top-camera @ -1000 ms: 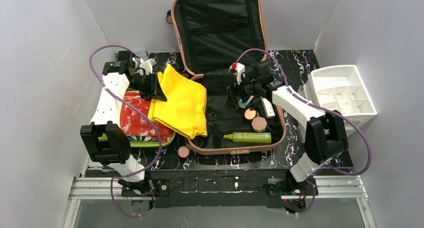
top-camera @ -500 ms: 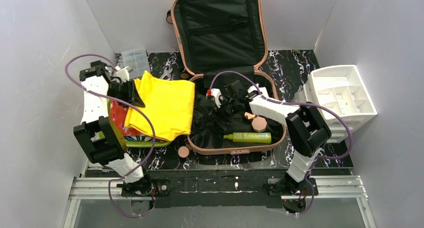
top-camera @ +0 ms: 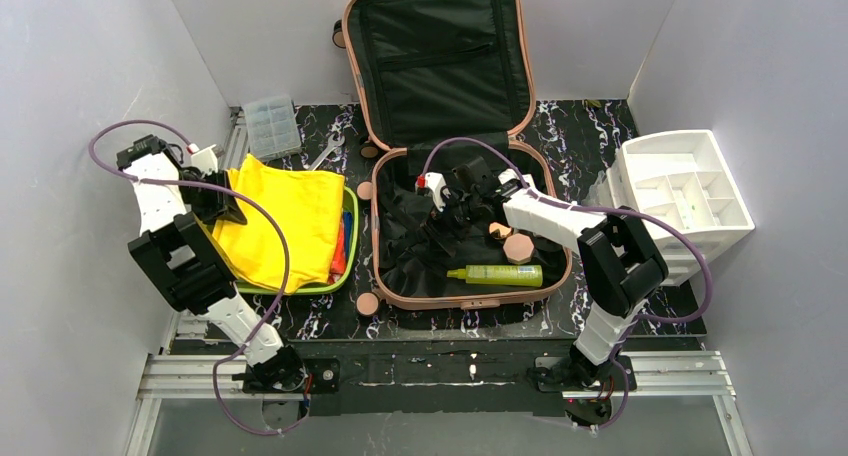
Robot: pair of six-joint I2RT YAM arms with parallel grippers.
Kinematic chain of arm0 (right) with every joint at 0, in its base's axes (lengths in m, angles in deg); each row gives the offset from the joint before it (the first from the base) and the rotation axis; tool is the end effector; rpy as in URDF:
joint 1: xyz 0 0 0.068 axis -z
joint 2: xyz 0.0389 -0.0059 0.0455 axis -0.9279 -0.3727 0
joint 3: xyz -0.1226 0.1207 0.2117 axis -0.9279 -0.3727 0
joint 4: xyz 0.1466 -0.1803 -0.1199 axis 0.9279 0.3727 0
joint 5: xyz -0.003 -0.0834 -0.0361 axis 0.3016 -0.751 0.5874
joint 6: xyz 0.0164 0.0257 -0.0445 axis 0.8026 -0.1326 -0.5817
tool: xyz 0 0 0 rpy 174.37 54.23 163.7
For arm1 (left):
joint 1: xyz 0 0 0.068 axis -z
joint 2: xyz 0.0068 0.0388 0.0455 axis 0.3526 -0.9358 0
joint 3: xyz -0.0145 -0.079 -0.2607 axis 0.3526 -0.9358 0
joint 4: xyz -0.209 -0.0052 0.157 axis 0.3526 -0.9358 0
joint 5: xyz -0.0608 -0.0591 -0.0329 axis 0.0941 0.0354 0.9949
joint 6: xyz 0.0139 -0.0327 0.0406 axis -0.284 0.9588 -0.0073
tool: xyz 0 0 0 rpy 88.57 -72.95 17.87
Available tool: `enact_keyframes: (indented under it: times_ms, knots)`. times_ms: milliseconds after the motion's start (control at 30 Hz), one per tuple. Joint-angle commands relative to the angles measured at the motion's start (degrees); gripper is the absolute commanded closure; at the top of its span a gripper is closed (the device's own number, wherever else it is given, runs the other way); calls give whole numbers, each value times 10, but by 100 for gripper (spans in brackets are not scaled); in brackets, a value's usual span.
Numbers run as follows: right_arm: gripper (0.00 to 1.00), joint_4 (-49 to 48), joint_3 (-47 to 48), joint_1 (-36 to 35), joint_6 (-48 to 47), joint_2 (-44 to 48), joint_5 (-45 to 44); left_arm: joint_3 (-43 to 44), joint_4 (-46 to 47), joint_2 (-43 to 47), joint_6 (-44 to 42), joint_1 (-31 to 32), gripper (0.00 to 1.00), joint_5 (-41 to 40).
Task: Open, take out, and arrange the luggage
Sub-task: Place the clothes in the bin.
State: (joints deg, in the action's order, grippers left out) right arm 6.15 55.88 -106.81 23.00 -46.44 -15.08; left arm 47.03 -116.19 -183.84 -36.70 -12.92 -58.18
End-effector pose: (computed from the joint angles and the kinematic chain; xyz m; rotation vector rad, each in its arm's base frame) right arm 0.2779 0.2448 0.2104 -1.3404 2.0657 0.7886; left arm 0.3014 0.1802 0.2879 -0.1269 2.6995 -0.4481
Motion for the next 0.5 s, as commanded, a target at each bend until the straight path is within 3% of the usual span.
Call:
enact_keyframes:
  times_ms: [0,200,400,467]
  knots:
    - [2,-6,11,0,-7,23,-3,10,6,9,-17,-5,100,-19]
    - [2,-4,13,0,-18,34,-16,-62,76,17,-1,-6,100,-99]
    - [2,-5,10,1,-24,38,-26,-85,100,26,31,-13,100,-117]
    - [2,-4,12,1,-26,40,-29,-83,108,29,36,-14,75,-126]
